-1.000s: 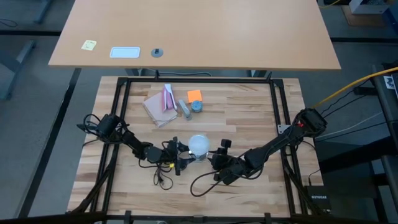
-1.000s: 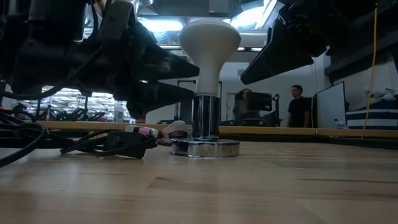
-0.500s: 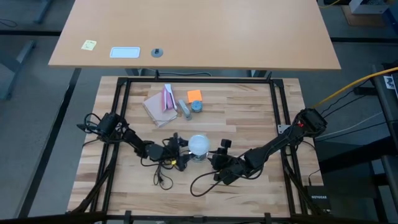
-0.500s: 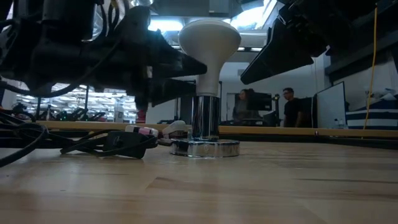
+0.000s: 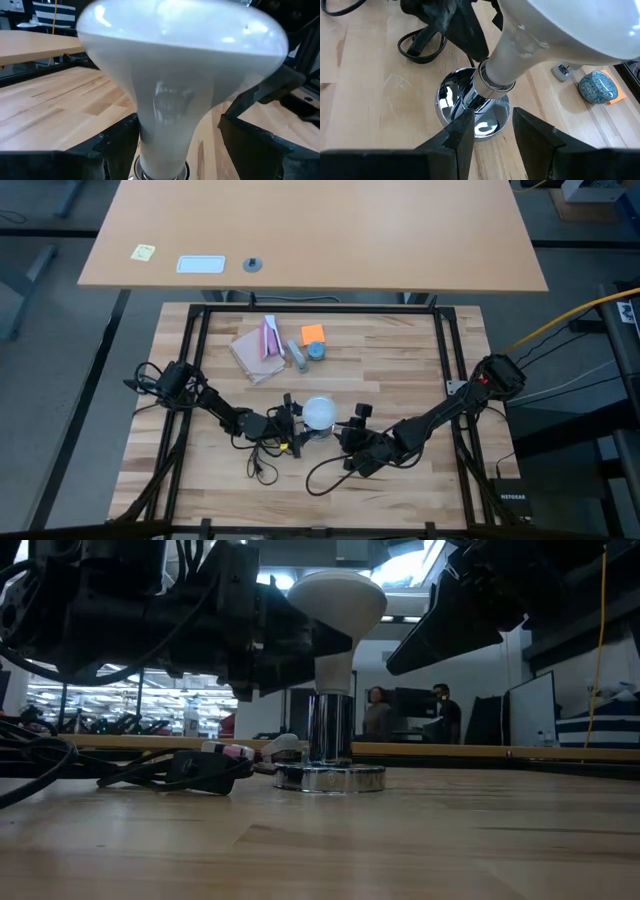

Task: Screw lightbulb
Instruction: Insert the white lightbulb into the silver lamp

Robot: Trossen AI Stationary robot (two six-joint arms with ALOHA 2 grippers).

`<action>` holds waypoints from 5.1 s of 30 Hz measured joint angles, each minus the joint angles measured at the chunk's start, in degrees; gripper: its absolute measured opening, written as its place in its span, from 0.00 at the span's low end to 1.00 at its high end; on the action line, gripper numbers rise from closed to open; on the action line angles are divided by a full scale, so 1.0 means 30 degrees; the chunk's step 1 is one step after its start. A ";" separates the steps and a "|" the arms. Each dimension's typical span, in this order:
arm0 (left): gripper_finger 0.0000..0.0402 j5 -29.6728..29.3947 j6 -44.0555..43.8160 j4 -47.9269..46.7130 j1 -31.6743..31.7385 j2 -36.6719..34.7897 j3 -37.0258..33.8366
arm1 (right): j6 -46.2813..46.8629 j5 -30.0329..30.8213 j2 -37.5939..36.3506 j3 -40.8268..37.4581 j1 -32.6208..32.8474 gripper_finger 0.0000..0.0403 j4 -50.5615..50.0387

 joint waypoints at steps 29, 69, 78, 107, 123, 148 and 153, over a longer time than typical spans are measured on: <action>0.59 -0.0007 -0.1935 0.0039 0.0497 0.0000 -0.0007 | -0.0007 0.0372 0.0000 0.0000 -0.0004 0.34 0.0007; 0.42 -0.0138 0.0526 -0.0966 -0.0585 -0.0015 -0.0005 | 0.2048 -0.1628 0.3883 0.0007 -0.0128 0.34 0.3756; 0.42 -0.0286 0.0538 -0.0962 -0.0578 -0.0015 -0.0022 | 0.3568 -0.1565 0.4393 0.0051 -0.0996 0.34 0.2837; 0.42 -0.0666 -0.0846 -0.2389 -0.0590 0.0022 -0.0044 | 0.2443 0.0563 0.2867 0.0005 -0.1427 0.34 0.1096; 0.43 -0.0738 -0.1836 -0.2389 -0.0561 0.0022 -0.0044 | 0.2433 0.0364 0.2769 0.0015 -0.0984 0.34 0.0831; 0.43 -0.0712 0.0483 -0.2481 -0.0393 0.0015 0.0111 | 0.2433 0.0350 0.2769 0.0015 -0.0991 0.34 0.0838; 0.43 -0.0481 0.0541 -0.4039 -0.0393 0.0012 0.1115 | 0.2433 0.0352 0.2769 0.0015 -0.0991 0.34 0.0838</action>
